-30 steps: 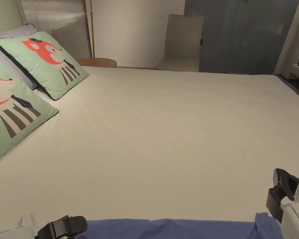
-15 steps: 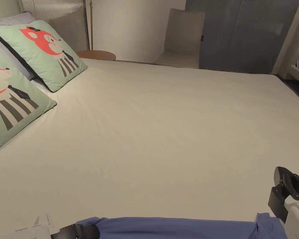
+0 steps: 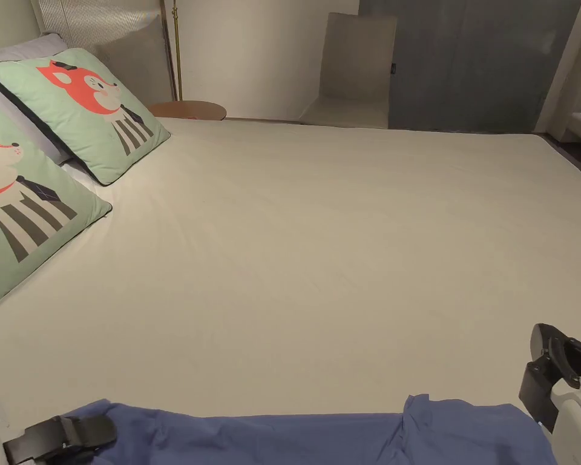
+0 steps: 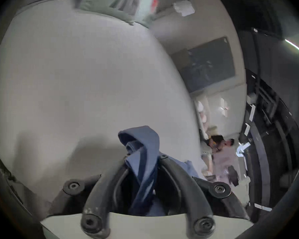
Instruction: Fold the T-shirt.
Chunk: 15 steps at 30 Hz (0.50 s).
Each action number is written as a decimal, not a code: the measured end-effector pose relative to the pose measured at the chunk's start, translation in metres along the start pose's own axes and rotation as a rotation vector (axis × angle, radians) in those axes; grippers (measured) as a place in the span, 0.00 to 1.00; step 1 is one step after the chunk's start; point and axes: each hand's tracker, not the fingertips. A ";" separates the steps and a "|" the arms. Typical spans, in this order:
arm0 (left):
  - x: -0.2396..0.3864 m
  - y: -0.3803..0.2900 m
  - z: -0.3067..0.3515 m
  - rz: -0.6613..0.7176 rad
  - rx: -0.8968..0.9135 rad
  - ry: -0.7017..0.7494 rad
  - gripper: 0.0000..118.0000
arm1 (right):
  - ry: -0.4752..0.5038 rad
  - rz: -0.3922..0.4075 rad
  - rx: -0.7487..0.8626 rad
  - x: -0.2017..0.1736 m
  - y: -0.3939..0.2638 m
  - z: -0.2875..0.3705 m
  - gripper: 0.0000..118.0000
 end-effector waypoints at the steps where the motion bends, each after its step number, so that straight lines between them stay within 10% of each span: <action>1: 0.014 -0.005 -0.009 -0.024 -0.025 -0.050 0.06 | 0.005 0.000 -0.001 0.000 -0.001 -0.001 0.00; 15: 0.110 -0.110 -0.206 -0.168 -0.181 0.137 0.06 | 0.001 -0.084 0.001 0.040 -0.011 0.011 0.00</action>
